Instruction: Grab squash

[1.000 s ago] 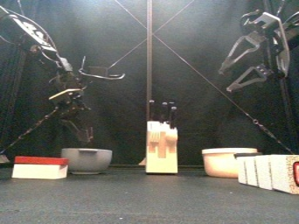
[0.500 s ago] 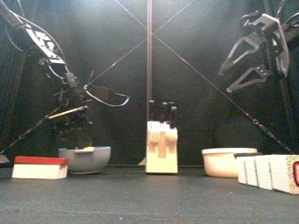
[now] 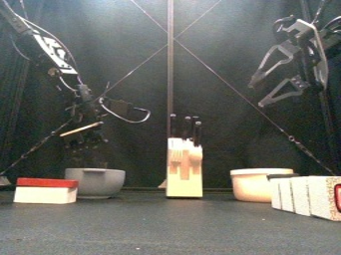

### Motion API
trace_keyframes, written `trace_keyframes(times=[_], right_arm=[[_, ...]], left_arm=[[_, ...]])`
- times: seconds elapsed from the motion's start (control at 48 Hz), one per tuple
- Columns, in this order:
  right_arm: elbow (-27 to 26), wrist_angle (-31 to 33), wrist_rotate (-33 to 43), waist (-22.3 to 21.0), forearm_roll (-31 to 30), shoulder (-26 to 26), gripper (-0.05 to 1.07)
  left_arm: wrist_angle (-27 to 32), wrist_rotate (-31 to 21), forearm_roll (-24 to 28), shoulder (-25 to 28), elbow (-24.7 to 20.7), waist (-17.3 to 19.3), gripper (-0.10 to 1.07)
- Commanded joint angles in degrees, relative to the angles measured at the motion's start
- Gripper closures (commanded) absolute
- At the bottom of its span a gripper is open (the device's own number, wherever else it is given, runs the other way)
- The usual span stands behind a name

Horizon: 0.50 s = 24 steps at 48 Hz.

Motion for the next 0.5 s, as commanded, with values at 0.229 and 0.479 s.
trace_keyframes(times=[0.229, 0.479], right_arm=[[-0.53, 0.09, -0.09, -0.26, -0.18, -0.35, 0.07], [-0.53, 0.09, -0.09, -0.26, -0.18, -0.35, 0.07]], left_arm=[[-0.35, -0.09, 0.26, 0.35, -1.41, 1.23, 0.15], [0.35, -0.09, 0.0, -2.81, -1.76, 0.7, 0.15]])
